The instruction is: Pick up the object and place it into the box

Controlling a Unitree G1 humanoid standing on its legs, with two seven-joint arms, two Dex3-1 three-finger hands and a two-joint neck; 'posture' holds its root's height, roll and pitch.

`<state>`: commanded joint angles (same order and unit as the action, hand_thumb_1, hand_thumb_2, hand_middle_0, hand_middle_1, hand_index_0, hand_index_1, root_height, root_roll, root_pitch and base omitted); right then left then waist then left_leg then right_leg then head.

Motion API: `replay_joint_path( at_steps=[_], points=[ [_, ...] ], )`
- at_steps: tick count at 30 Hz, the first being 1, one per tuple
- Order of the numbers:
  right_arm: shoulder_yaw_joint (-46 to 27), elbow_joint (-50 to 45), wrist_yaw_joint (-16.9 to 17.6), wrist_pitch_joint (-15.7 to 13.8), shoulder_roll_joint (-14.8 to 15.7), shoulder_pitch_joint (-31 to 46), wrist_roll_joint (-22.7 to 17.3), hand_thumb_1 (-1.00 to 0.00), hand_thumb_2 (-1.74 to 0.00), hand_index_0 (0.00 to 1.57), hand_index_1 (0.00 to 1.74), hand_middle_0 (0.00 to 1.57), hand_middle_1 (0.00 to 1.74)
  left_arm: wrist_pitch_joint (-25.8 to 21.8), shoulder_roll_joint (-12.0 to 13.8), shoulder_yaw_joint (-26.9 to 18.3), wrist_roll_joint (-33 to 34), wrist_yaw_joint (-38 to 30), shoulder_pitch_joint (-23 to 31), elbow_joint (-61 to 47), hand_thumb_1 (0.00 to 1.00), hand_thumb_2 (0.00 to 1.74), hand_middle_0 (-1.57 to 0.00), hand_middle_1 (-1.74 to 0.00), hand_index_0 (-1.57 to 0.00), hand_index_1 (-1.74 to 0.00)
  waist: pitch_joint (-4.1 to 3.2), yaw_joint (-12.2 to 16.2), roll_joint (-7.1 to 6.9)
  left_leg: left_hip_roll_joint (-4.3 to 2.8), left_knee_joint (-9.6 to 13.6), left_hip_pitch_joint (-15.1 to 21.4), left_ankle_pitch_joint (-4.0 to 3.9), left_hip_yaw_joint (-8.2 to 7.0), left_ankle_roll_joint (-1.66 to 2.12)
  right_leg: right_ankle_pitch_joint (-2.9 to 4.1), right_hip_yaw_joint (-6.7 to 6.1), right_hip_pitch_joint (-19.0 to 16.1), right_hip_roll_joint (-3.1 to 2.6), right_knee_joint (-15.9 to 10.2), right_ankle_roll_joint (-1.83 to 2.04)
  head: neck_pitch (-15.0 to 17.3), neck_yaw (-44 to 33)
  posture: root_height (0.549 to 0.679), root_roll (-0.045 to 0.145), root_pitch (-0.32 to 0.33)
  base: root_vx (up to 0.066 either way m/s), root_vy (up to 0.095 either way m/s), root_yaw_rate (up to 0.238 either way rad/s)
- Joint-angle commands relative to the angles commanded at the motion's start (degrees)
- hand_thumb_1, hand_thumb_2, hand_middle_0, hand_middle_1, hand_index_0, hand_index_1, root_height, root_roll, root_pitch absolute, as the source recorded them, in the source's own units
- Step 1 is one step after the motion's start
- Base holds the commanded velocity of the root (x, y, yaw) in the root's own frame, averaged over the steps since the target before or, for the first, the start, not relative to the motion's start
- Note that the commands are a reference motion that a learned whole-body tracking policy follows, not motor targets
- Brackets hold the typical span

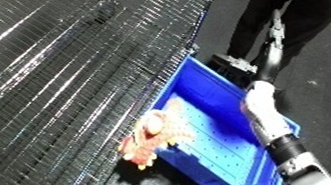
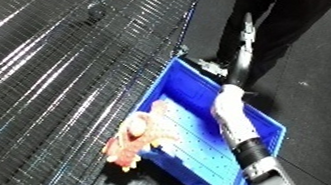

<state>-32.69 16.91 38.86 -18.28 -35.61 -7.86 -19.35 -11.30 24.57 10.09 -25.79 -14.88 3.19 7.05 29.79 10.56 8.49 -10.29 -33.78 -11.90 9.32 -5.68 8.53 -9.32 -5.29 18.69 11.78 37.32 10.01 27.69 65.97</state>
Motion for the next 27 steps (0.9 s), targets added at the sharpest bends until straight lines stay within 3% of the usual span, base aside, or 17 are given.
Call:
replay_joint_path(
  at_steps=[15,27],
  points=[
    [8.22,-8.28,-7.33,2.37,2.13,-0.13,1.75,0.00,0.00,0.00,0.00,0.00,0.00,1.54,-0.19,-2.46,0.24,0.02,1.53,-0.36,1.00,1.74,-1.57,-1.74,-1.57,-1.74,0.00,-3.19,-2.26,-0.13,-1.17,-1.34,0.19,1.39,0.03,-0.88,0.75,0.21,-0.26,1.91,-0.04,-0.83,-9.65,0.634,0.064,-0.159,0.002,-0.018,0.077],
    [16.10,-14.19,-12.98,5.10,4.37,-0.70,5.16,0.00,0.00,0.00,0.00,0.00,0.00,2.96,-0.23,-4.11,1.25,0.42,1.15,-0.77,1.00,1.74,-1.57,-1.74,-1.57,-1.74,0.00,-5.38,-4.18,-0.39,-2.19,-2.43,0.20,2.37,0.07,-1.64,1.34,0.56,-0.44,3.39,-0.02,1.34,-28.56,0.631,0.056,-0.164,0.004,-0.006,0.055]
  ],
)
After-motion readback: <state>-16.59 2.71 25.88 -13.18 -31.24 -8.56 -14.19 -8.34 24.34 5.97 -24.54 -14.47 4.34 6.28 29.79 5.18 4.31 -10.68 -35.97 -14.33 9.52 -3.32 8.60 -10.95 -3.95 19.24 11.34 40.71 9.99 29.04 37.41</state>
